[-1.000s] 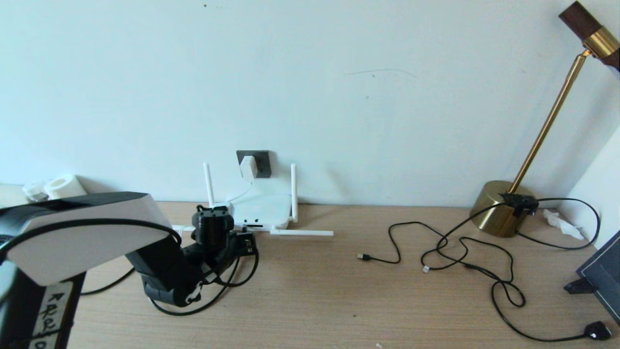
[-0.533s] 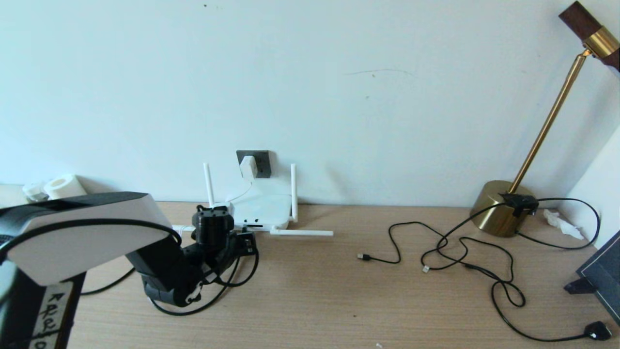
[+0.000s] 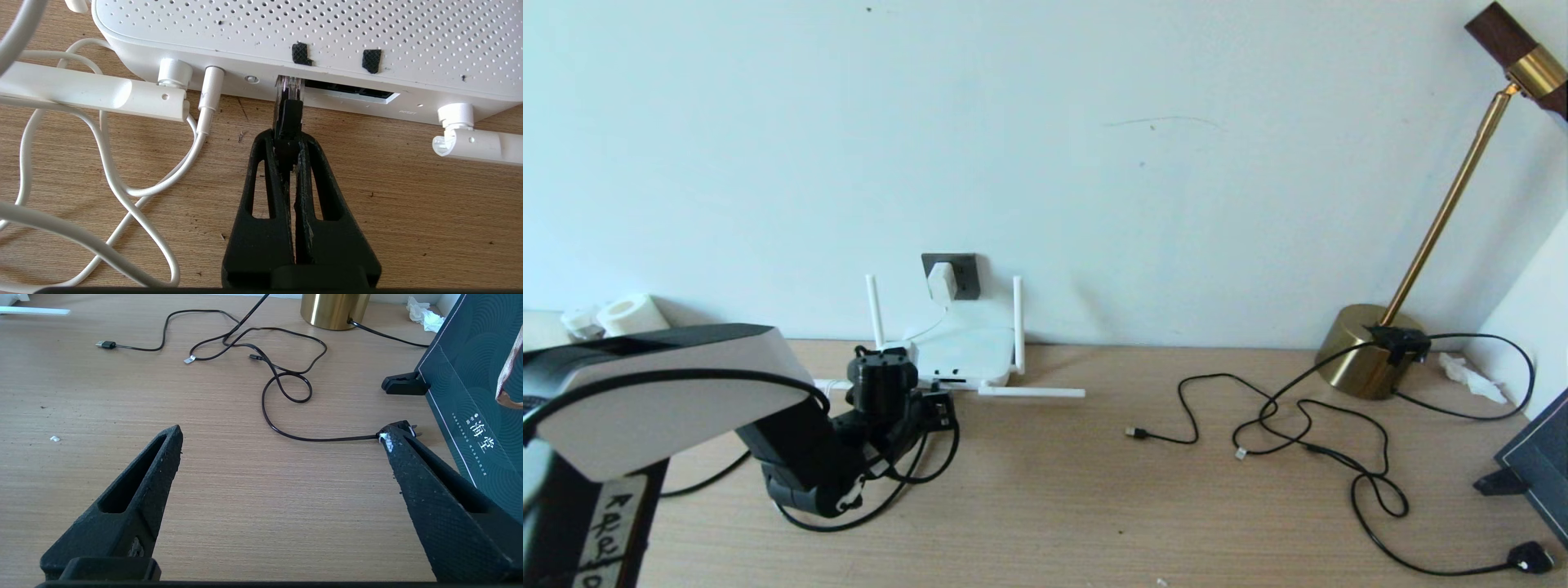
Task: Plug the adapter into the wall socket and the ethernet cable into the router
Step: Plug cable into router interface
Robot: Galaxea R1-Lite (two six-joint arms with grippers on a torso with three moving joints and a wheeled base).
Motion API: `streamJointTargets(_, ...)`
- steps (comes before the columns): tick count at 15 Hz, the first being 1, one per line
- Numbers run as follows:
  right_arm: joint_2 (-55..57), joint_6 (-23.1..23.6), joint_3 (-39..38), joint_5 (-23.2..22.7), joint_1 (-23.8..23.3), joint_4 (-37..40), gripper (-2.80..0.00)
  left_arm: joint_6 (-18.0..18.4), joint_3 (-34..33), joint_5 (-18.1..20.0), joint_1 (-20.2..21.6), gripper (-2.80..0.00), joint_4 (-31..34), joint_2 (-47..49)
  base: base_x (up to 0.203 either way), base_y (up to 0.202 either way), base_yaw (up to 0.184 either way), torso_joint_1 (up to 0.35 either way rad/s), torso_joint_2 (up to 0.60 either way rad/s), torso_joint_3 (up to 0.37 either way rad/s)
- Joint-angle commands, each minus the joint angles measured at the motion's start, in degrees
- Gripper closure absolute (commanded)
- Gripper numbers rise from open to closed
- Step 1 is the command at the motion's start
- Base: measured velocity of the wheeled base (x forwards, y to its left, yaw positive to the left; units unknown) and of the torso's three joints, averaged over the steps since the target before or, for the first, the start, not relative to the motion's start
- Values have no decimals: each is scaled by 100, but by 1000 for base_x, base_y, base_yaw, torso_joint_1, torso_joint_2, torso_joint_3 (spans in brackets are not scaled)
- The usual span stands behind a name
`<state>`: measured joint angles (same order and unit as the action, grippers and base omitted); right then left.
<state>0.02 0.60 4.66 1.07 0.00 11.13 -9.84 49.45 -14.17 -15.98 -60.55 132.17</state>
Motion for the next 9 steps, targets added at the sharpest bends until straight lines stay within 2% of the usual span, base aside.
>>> streamJointTargets(1, -2, 2, 0, -2, 0, 7, -280, -1, 4, -7, -10, 0, -27, 2, 0, 0, 0, 0, 0, 0)
streamJointTargets(9, -2, 2, 0, -2, 0, 3, -280, -9, -29, -25, -28, 0, -27, -25, 0, 0, 0, 0, 0, 0)
